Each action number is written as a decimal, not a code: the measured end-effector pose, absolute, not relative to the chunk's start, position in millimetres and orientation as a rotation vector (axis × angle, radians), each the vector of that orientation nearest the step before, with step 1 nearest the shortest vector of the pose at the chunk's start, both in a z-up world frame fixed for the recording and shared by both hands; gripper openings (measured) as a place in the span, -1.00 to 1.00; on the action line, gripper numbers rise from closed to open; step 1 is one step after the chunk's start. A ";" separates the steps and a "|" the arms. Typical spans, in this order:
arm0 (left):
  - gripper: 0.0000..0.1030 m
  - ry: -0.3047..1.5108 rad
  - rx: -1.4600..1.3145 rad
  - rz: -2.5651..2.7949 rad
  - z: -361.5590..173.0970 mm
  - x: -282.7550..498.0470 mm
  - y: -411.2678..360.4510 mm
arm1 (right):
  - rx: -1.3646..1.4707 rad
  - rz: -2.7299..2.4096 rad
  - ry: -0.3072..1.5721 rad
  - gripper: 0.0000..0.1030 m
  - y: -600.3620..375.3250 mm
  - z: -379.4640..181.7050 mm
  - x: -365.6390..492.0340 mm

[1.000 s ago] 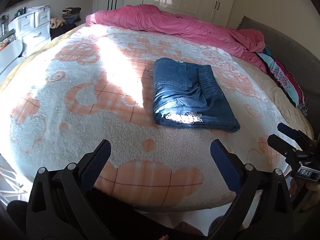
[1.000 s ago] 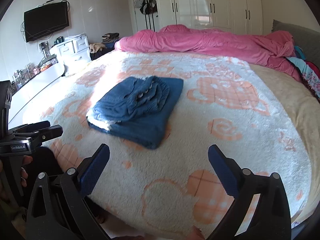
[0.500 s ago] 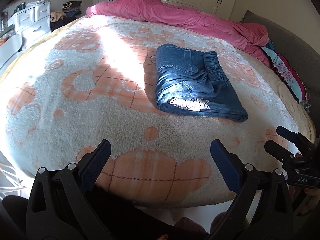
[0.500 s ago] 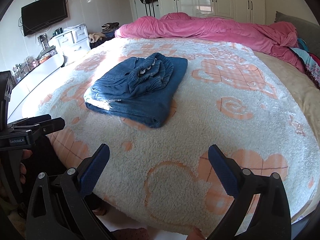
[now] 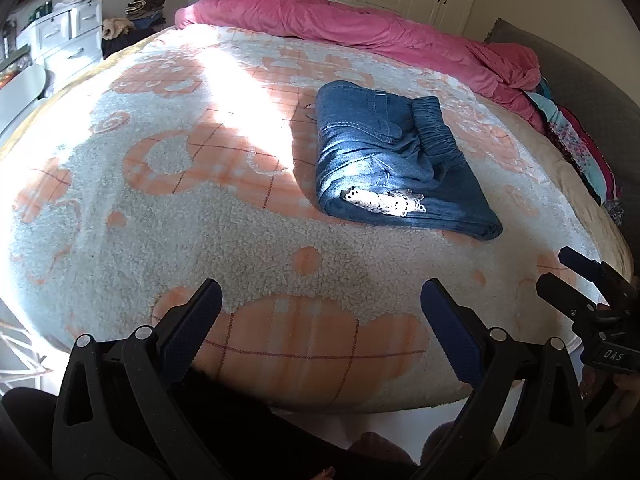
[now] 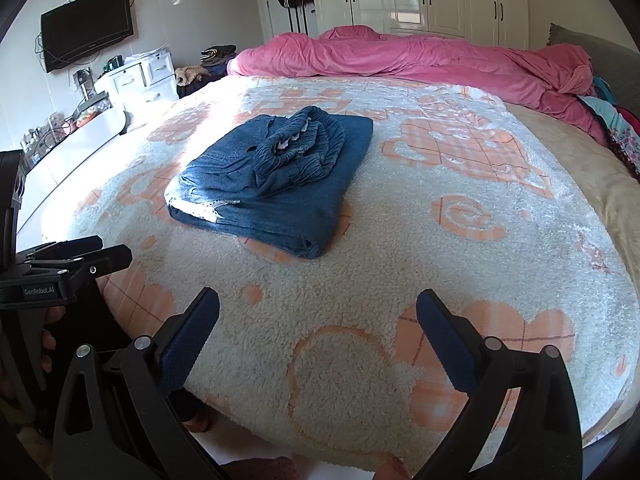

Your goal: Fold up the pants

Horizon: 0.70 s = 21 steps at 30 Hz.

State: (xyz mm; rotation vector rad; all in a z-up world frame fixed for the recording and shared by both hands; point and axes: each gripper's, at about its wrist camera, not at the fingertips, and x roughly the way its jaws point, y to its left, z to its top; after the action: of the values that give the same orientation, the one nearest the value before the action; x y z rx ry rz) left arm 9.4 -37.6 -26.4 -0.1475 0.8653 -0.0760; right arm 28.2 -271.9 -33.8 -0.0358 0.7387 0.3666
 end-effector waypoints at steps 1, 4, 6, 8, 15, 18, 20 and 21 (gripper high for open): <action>0.82 0.865 -0.148 -0.075 -26.4 9.3 -37.3 | -0.037 0.365 0.737 0.91 -271.9 -33.5 27.9; 0.82 0.866 -0.147 -0.072 -27.0 9.7 -36.6 | -0.036 0.363 0.738 0.91 -272.3 -33.2 27.3; 0.82 0.867 -0.147 -0.073 -26.8 10.0 -36.6 | -0.035 0.364 0.741 0.91 -272.1 -32.9 27.6; 0.82 0.866 -0.145 -0.071 -26.5 9.8 -36.6 | -0.037 0.365 0.741 0.91 -272.4 -32.9 27.9; 0.82 0.866 -0.142 -0.067 -25.6 8.9 -36.9 | -0.040 0.365 0.738 0.91 -271.8 -32.3 27.5; 0.82 0.865 -0.140 -0.068 -25.2 8.4 -36.2 | -0.041 0.364 0.738 0.91 -272.0 -32.3 27.7; 0.82 0.866 -0.138 -0.066 -25.1 8.2 -35.6 | -0.040 0.365 0.735 0.91 -272.2 -32.0 27.2; 0.82 0.866 -0.137 -0.065 -24.8 7.6 -36.2 | -0.041 0.363 0.734 0.91 -272.3 -31.8 27.2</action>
State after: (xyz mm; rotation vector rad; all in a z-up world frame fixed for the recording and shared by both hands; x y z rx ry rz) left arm 7.6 -36.2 -24.8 -0.1374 0.8655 -0.0653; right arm 27.2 -272.3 -31.8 -0.0409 0.7340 0.3634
